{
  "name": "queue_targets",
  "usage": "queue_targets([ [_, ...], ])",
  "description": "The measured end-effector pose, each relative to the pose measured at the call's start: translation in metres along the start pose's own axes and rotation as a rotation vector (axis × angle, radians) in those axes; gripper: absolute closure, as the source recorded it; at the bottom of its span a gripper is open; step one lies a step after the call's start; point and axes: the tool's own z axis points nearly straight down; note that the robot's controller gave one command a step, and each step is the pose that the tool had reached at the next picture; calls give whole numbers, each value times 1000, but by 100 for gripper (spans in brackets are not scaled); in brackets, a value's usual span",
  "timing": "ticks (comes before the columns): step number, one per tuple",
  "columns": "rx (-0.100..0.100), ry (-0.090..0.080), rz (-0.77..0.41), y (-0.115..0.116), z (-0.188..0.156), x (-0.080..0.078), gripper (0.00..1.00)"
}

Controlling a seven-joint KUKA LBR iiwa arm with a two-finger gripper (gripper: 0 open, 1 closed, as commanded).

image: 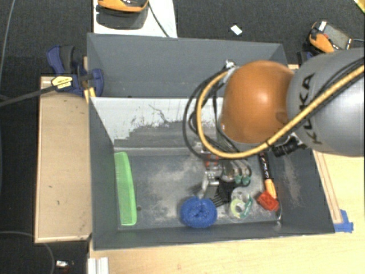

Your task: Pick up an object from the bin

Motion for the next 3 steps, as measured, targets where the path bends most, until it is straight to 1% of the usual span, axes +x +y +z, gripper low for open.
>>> queue_targets([
  [1,-1,-5,4,0,-2,-1,0],
  [2,0,-9,-122,-39,66,-5,0],
  [3,-1,-10,-173,-98,152,-17,0],
])
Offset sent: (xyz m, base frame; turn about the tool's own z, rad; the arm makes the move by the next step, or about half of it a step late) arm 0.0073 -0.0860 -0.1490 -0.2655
